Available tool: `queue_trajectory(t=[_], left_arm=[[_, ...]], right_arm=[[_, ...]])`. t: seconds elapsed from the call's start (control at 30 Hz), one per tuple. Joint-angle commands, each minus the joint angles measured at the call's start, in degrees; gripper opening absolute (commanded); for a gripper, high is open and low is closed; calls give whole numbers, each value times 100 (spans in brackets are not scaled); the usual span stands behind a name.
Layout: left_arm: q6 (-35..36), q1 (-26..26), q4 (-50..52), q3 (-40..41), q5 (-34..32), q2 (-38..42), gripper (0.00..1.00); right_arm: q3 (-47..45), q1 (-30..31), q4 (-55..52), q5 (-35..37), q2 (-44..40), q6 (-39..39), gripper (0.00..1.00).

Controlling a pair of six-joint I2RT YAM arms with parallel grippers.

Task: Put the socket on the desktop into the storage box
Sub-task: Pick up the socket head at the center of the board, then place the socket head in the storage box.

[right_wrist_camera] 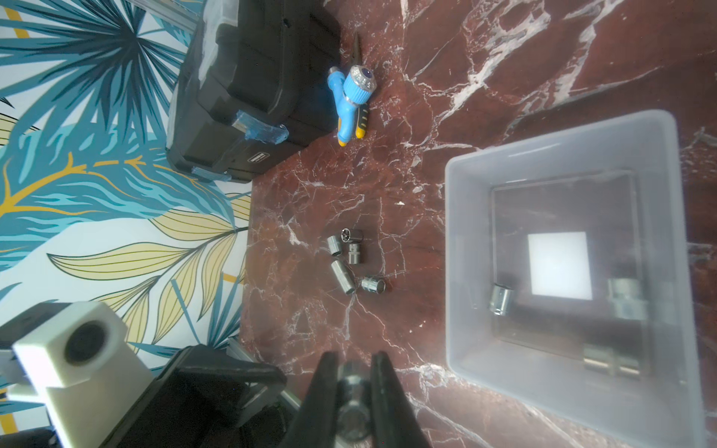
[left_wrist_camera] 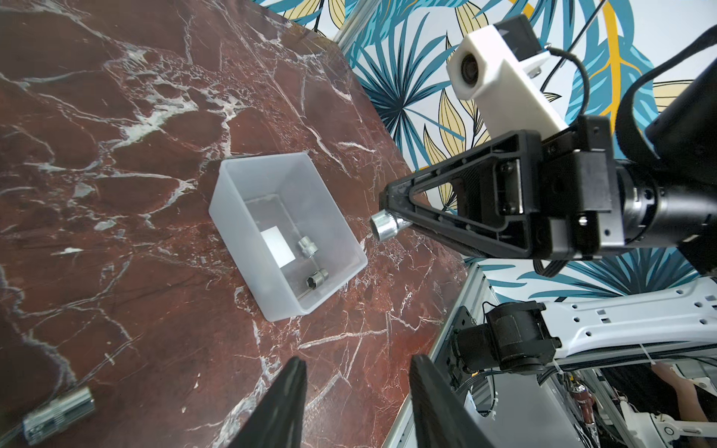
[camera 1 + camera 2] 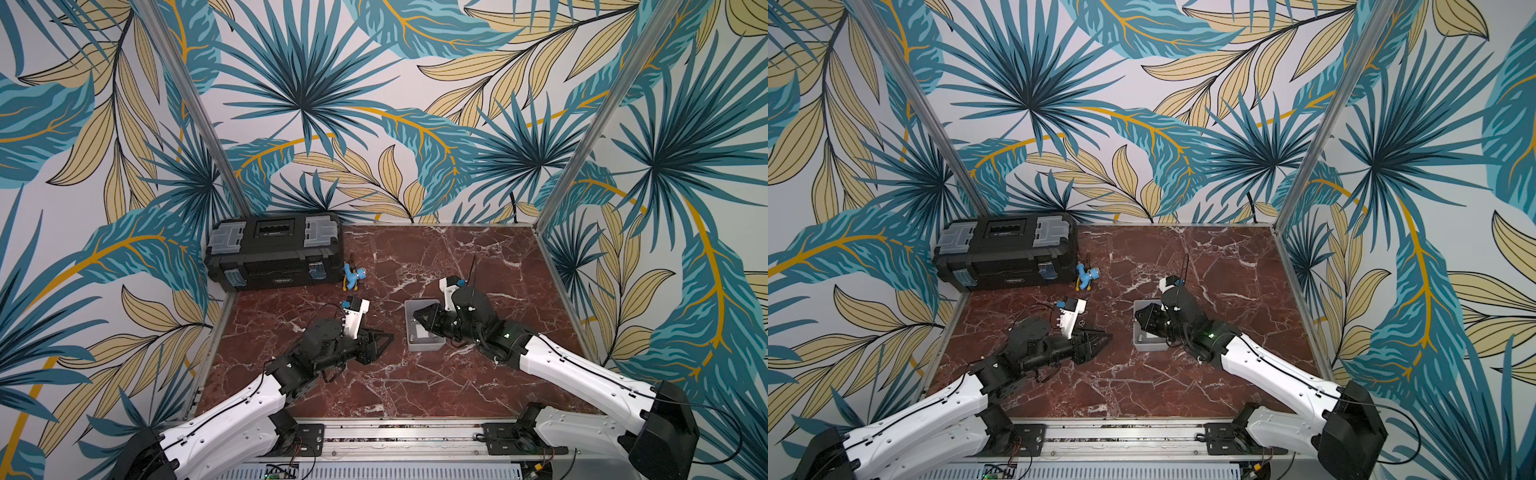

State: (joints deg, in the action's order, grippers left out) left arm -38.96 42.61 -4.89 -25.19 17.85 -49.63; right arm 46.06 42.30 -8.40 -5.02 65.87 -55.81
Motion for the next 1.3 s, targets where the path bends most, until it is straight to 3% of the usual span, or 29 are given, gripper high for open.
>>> queue_trajectory(t=[0.0,0.67,1.27], left_arm=[[134,139,-227,-162,43,-199,48],[84,591,-124,-250,-415,-1003,53],[171,678,105,-523,-600,-1507,55]], right_arm=[[-202,-110,242,-157,-57,-186,0],[-540,-471,-141,21,278,-549,0],[6,-450,-895,364,727,-41,0]])
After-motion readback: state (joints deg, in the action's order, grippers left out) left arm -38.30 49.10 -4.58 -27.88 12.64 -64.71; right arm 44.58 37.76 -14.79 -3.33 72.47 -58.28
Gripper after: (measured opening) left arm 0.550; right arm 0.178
